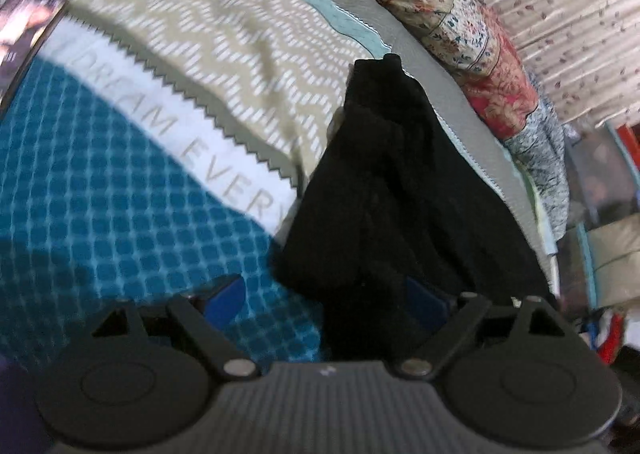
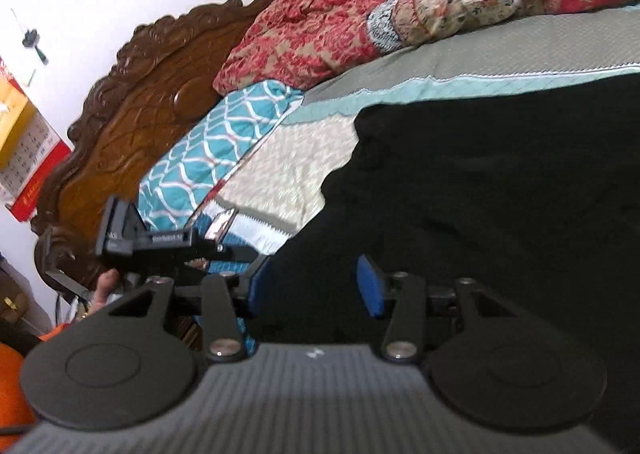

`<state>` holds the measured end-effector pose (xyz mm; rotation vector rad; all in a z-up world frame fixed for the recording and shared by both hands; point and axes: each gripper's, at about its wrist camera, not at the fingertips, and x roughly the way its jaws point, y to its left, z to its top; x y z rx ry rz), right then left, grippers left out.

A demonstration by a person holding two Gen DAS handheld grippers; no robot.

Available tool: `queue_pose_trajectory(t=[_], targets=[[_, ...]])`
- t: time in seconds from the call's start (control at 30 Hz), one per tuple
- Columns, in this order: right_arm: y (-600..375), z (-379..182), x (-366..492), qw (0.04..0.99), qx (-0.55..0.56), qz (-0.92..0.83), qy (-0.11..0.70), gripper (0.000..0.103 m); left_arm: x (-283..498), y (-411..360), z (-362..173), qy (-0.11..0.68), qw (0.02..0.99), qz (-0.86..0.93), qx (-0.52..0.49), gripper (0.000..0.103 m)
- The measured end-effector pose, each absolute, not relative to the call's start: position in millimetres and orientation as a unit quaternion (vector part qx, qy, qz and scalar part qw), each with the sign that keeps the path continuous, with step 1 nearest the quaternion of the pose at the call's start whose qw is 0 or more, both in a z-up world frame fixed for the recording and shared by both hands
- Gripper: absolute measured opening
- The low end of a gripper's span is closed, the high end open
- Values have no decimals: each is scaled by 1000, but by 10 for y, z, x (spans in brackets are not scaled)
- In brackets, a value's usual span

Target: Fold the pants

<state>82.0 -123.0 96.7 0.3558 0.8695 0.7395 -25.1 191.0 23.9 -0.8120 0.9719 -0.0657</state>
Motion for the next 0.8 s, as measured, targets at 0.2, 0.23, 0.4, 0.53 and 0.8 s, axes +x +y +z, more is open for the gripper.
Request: queue_pose_trajectory(t=[0.2, 0.23, 0.4, 0.53, 0.8], targets=[[-767, 934, 627, 828, 126, 348, 422, 51, -389, 1999, 212, 440, 799, -50, -407, 88], [-722, 926, 600, 829, 120, 349, 421, 51, -420, 2024, 215, 435, 800, -53, -410, 88], [-436, 929, 686, 825, 84, 372, 417, 51, -570, 2167, 177, 421, 795, -53, -433, 88], [-369, 817, 739, 827, 54, 371, 419, 51, -678, 2248, 176, 410, 796, -51, -443, 88], [-283, 676, 772, 792, 86, 399, 455, 6, -751, 2298, 126, 402, 788, -62, -463, 88]])
